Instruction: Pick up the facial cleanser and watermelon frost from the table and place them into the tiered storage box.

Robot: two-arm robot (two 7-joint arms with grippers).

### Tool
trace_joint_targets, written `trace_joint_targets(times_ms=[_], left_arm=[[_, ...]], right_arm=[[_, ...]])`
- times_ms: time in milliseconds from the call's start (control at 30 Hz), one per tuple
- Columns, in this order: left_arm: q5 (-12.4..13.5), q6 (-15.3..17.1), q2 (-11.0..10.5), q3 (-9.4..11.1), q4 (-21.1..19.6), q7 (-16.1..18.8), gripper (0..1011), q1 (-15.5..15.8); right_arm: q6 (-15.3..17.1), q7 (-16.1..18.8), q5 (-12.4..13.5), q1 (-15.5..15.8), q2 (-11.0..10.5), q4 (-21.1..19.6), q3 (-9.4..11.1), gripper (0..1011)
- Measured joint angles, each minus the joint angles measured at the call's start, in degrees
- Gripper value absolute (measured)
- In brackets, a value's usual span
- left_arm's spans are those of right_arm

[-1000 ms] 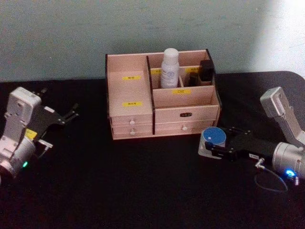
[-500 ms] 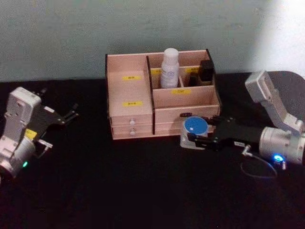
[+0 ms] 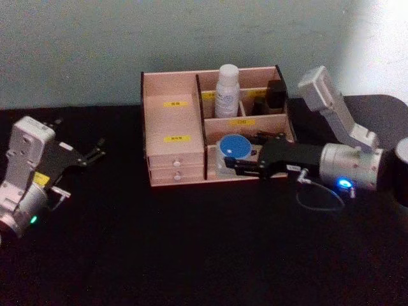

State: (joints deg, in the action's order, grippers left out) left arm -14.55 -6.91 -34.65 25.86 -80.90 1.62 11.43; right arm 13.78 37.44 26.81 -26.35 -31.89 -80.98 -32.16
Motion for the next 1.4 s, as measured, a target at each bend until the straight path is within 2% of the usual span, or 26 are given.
trace_joint_targets(times_ms=[633, 1400], left_arm=[[0.0, 0.0, 0.0, 0.0, 0.0, 0.0, 1001, 0.0], [0.0, 0.0, 0.0, 0.0, 0.0, 0.0, 1001, 0.0]], right_arm=[[0.1, 1.39, -0.49, -9.48, 6.58, 9.02, -4.15, 720], [-1.78, 2.83, -1.72, -15.49, 12.74, 18.11, -7.01, 720]])
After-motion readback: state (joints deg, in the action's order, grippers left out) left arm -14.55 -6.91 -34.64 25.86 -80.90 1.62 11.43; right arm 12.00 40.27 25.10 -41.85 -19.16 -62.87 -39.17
